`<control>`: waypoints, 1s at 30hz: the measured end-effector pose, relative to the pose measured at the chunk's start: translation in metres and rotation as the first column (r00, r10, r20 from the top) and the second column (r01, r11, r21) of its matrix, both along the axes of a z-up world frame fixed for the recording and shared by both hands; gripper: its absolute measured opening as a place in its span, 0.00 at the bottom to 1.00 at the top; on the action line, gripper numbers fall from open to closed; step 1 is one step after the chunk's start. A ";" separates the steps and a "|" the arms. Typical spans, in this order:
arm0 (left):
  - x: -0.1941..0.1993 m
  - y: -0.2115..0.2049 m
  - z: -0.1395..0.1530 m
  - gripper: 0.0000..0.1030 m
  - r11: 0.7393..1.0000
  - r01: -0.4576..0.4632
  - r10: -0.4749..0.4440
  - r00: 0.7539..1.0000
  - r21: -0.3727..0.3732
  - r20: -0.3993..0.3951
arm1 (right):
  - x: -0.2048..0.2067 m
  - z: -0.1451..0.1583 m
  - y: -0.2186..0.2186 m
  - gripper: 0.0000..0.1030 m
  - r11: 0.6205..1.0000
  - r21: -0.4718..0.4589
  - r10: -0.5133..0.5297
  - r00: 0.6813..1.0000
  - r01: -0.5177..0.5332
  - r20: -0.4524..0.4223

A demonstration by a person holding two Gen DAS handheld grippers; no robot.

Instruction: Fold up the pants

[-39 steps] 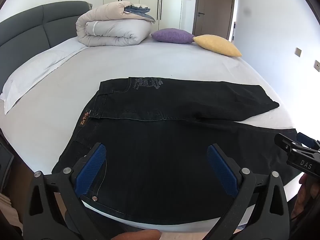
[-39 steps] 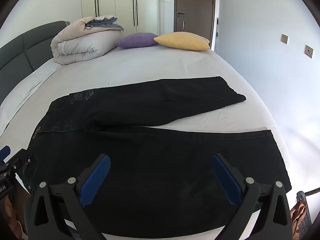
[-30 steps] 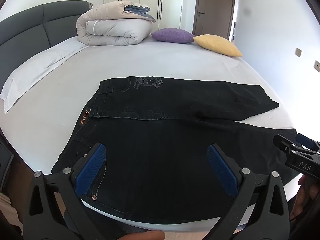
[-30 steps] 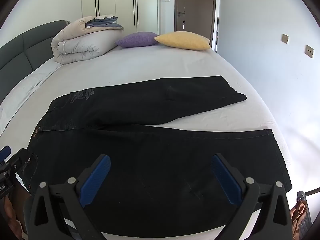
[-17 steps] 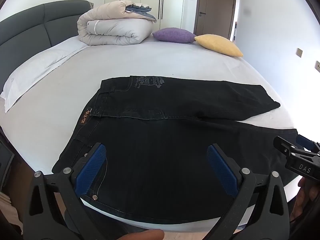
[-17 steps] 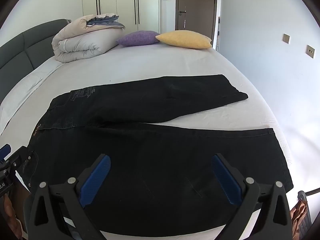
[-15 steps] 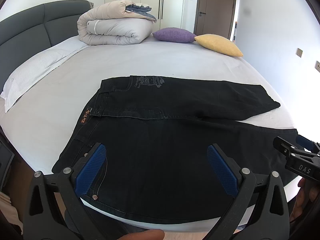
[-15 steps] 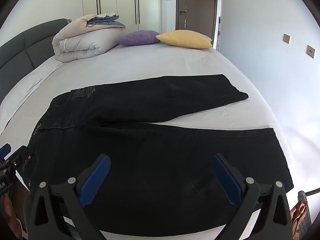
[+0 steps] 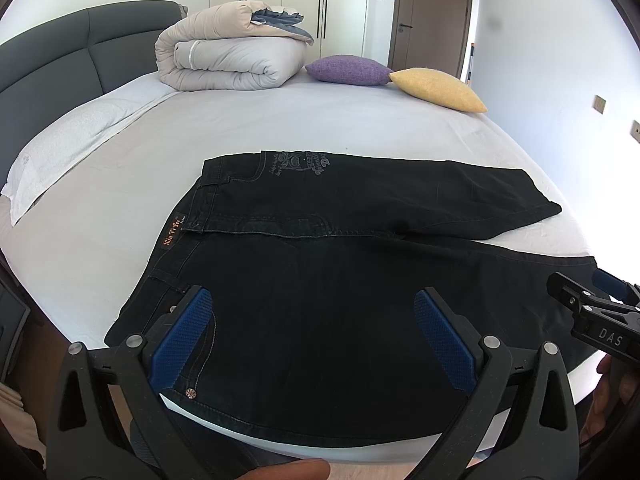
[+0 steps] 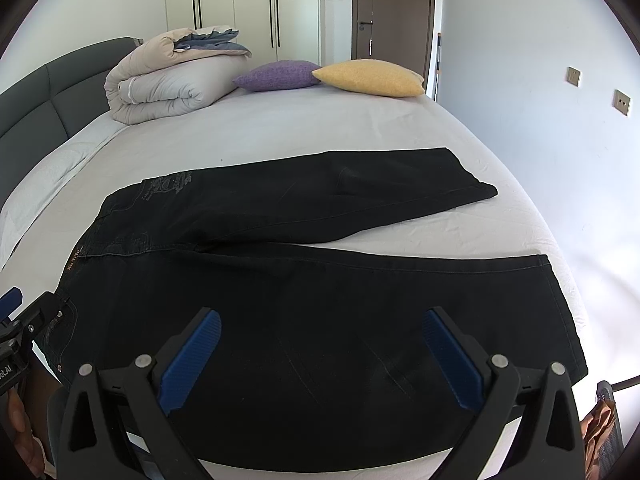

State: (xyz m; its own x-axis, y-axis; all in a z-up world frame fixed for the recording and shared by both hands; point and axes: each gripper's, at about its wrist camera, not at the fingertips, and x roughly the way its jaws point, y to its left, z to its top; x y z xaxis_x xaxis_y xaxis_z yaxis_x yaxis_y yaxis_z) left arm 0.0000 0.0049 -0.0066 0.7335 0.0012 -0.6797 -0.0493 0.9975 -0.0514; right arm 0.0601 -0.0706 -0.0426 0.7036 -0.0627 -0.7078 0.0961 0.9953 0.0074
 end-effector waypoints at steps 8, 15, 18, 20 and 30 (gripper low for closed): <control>0.000 0.001 -0.001 1.00 1.000 0.000 0.000 1.000 0.000 0.000 | 0.000 0.000 0.000 1.00 1.000 0.001 -0.001 1.000 0.001 -0.001; 0.000 0.001 -0.002 1.00 1.000 0.001 -0.001 1.000 0.001 0.000 | 0.000 0.000 0.000 1.00 1.000 0.001 0.000 1.000 0.000 0.000; 0.000 0.001 -0.002 1.00 1.000 0.001 -0.001 1.000 0.002 0.000 | 0.000 0.000 0.000 1.00 1.000 0.002 0.000 1.000 0.000 -0.001; 0.000 0.002 -0.002 1.00 1.000 0.000 0.000 1.000 0.001 0.000 | 0.000 0.000 0.000 1.00 1.000 0.002 0.000 1.000 0.000 -0.001; 0.000 0.005 -0.005 1.00 1.000 0.001 -0.001 1.000 0.002 0.003 | 0.000 0.000 0.000 1.00 1.000 0.003 0.002 1.000 -0.002 -0.001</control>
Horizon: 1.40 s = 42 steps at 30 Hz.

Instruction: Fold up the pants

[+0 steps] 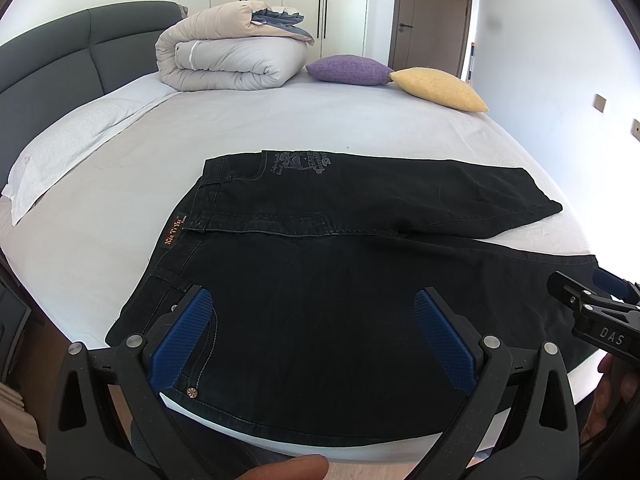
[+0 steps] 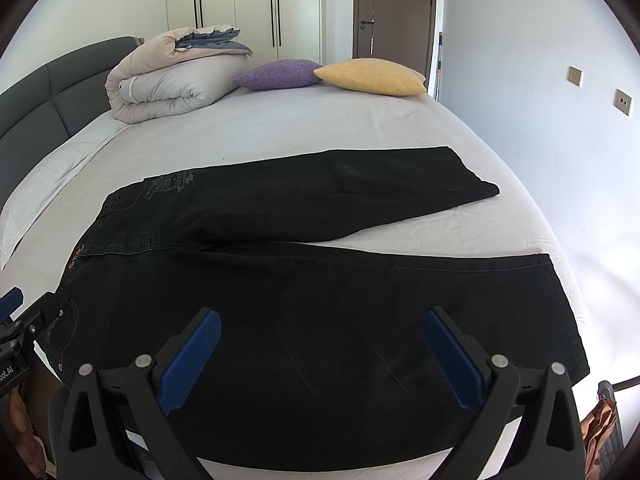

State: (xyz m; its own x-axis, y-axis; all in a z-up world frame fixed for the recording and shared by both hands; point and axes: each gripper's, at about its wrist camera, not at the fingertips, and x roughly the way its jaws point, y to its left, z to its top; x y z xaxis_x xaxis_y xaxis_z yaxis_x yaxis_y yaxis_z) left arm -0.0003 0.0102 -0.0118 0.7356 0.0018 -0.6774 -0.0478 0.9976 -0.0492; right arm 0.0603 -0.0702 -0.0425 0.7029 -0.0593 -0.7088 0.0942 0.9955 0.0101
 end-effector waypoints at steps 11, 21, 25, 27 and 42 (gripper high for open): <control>-0.001 0.000 -0.002 1.00 1.000 -0.006 0.006 1.000 0.001 -0.003 | -0.001 -0.003 0.007 1.00 1.000 -0.001 0.009 1.000 -0.009 -0.004; -0.003 -0.001 -0.005 1.00 1.000 -0.003 0.003 1.000 0.006 0.020 | 0.001 -0.002 0.006 1.00 1.000 -0.002 0.018 1.000 -0.018 -0.007; 0.004 0.001 -0.006 1.00 1.000 0.006 -0.006 1.000 0.017 0.014 | 0.005 -0.003 0.006 1.00 1.000 0.002 0.030 0.999 -0.030 -0.017; 0.012 0.004 -0.007 1.00 0.999 0.014 -0.015 1.000 0.041 0.022 | 0.009 -0.002 0.006 1.00 0.999 0.012 0.053 0.998 -0.052 -0.018; 0.106 0.053 -0.025 1.00 0.989 0.095 -0.091 0.995 0.112 -0.046 | 0.097 0.038 0.014 1.00 0.914 -0.082 0.402 0.915 -0.398 0.040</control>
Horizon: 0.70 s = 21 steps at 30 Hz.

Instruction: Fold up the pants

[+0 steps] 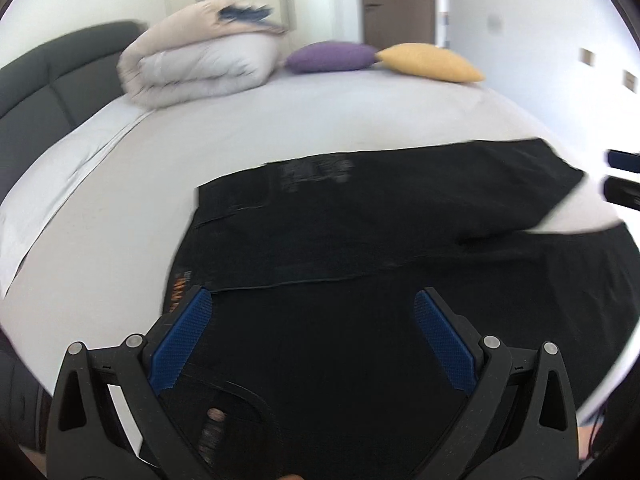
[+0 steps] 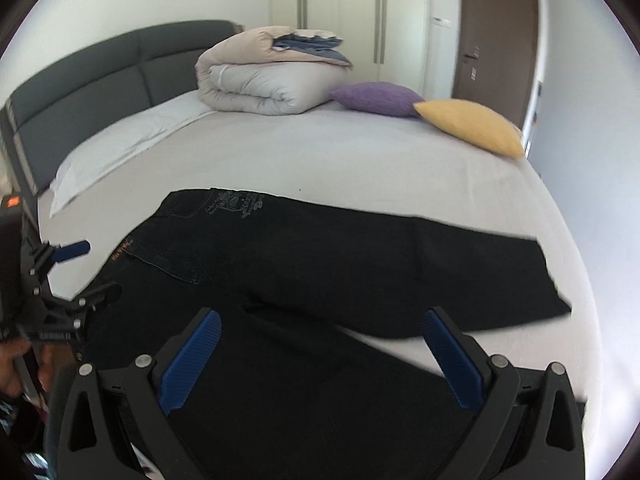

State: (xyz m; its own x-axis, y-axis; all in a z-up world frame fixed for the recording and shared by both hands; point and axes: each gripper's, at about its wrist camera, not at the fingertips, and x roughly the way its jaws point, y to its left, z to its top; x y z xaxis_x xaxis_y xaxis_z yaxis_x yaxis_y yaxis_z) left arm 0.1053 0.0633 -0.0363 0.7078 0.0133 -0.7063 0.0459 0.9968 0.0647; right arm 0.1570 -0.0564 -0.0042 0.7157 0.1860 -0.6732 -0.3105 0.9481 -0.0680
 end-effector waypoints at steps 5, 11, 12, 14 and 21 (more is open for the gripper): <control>0.076 0.043 -0.003 1.00 0.999 0.033 -0.033 0.999 -0.008 -0.001 | 0.051 -0.005 -0.009 0.90 0.994 -0.067 0.080 0.995 -0.084 -0.052; 0.208 0.088 -0.002 1.00 0.966 0.251 -0.257 0.960 -0.066 -0.107 | 0.105 -0.026 -0.022 0.49 0.981 -0.093 0.157 0.976 -0.172 -0.154; 0.228 0.093 -0.005 1.00 0.957 0.281 -0.290 0.947 -0.076 -0.139 | 0.111 -0.029 -0.024 0.49 0.978 -0.078 0.178 0.971 -0.192 -0.159; 0.266 0.098 -0.011 1.00 0.938 0.336 -0.346 0.916 -0.087 -0.203 | 0.117 -0.036 -0.027 0.49 0.973 -0.067 0.205 0.964 -0.219 -0.169; 0.316 0.077 -0.055 0.92 0.860 0.488 -0.504 0.769 -0.148 -0.394 | 0.144 -0.053 -0.013 0.49 0.944 -0.082 0.300 0.933 -0.321 -0.198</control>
State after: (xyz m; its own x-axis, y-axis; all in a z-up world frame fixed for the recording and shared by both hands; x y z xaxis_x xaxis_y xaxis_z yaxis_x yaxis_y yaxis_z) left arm 0.4217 0.1401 -0.0912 0.2585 -0.2892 -0.9217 0.5484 0.8294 -0.1064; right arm 0.3008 -0.0690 -0.0569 0.4991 0.2962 -0.8144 -0.6050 0.7919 -0.0827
